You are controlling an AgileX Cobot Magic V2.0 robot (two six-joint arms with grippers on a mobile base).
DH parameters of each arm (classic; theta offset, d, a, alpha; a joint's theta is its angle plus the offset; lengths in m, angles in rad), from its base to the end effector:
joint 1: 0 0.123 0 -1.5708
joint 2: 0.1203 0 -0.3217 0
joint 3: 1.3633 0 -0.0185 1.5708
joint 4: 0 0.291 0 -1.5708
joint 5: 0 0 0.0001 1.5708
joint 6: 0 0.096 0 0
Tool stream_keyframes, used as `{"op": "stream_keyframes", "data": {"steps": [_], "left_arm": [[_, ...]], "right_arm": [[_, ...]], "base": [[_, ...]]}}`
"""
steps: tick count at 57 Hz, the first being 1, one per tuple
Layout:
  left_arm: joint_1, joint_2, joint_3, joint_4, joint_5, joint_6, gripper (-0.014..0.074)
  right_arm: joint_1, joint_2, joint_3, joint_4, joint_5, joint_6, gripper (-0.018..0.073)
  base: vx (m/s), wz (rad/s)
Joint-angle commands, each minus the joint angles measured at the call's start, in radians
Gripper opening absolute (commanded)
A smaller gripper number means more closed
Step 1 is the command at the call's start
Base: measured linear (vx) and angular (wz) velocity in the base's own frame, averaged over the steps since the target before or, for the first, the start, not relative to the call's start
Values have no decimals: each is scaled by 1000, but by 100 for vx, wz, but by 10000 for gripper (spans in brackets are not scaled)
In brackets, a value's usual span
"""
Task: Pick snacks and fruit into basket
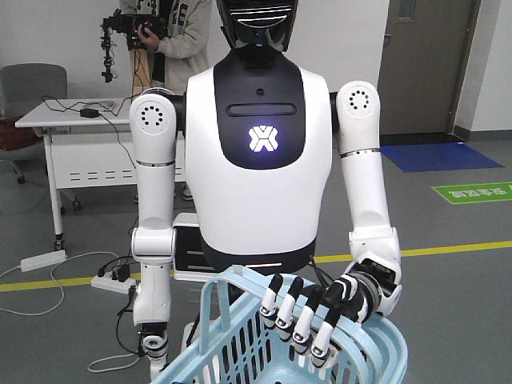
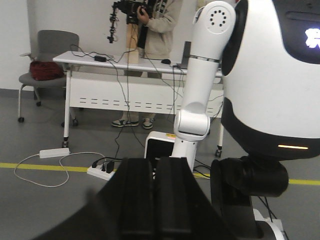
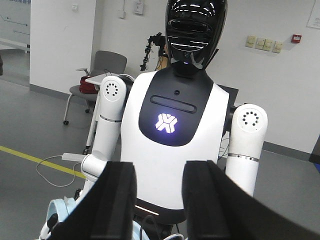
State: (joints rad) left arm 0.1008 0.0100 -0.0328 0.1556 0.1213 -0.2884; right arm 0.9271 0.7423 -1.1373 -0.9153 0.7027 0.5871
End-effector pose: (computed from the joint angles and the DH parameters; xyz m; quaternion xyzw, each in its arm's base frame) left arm 0.0637 0.0083 0.2141 -0.0898 0.7049 -0.0050 0.7036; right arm 0.1128 0.0683 0.5191 -0.2020 0.6759 0.0699 0.7054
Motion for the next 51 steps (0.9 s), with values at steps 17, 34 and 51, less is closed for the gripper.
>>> {"op": "stream_keyframes", "data": {"steps": [17,34,51], "left_arm": [[44,-29,93,-36,-168,54,-8],[44,-26,93,-37,-167,54,-8],[44,-26,93,-37,-167,54,-7]], "right_arm": [[-5,5,-24,-48,-62,-8,308],[-5,5,-24,-48,-63,-8,308],[-5,5,-24,-48,-63,-8,308]], "base": [[0,0],[0,0],[0,0]]}}
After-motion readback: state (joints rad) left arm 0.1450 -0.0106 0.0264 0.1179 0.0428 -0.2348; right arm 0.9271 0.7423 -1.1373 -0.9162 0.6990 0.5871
